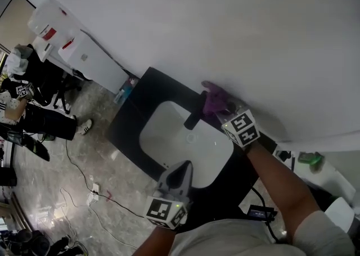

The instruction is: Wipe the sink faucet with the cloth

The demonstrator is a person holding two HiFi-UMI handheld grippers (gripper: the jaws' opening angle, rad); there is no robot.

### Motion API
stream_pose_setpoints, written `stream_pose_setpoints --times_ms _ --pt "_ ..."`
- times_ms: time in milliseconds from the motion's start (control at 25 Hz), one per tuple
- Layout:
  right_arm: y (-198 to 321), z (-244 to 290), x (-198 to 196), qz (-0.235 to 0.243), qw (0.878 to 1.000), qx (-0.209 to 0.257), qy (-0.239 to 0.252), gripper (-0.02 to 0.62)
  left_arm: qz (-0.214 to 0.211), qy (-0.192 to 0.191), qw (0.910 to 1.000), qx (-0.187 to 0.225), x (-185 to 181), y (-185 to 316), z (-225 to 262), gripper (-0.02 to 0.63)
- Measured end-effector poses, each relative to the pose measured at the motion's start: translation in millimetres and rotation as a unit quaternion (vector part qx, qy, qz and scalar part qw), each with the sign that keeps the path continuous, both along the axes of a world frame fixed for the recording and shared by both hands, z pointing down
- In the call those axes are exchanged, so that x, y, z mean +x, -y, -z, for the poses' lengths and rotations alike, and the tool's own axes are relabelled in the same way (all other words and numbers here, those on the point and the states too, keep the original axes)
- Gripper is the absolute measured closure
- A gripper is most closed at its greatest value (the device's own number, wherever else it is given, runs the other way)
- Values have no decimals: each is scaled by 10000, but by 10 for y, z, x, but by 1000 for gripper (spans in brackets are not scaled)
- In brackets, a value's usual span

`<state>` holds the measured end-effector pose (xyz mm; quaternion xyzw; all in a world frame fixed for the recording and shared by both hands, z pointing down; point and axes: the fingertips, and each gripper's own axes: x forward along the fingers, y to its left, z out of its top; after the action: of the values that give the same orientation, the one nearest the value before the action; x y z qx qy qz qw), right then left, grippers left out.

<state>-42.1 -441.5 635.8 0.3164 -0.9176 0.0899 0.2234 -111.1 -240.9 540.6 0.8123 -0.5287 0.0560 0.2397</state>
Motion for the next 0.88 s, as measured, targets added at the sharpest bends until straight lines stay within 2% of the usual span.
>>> stream_pose_setpoints --times_ms 80,240,320,440,520,600,680,760,880 --pt "44 180 -37 -43 9998 184 102 525 17 -13 10000 20 -11 20 73 600" --pt "64 -191 11 -419 9983 303 259 532 59 63 9999 79 -40 10 169 600" --pt "46 -627 21 -542 9985 28 17 534 64 147 9998 78 -84 -1 172 600" --pt "41 -1425 22 -616 9935 -768 -568 534 104 201 9997 21 -162 -46 109 600" --pt "49 -1598 38 -624 9886 -1089 -829 534 150 204 9997 48 -196 -73 136 600" --pt "14 -1272 17 -547 9916 -926 -720 534 174 173 9997 96 -209 -106 196 600" --pt "-38 -599 -36 -412 9979 -480 -169 534 174 93 9997 150 -221 -121 257 600" --pt "-54 83 -91 -290 9988 -64 391 534 176 -3 9996 202 -243 -127 317 600" --pt "81 491 -167 -258 9989 220 328 534 125 -94 9995 278 -238 -139 419 600"
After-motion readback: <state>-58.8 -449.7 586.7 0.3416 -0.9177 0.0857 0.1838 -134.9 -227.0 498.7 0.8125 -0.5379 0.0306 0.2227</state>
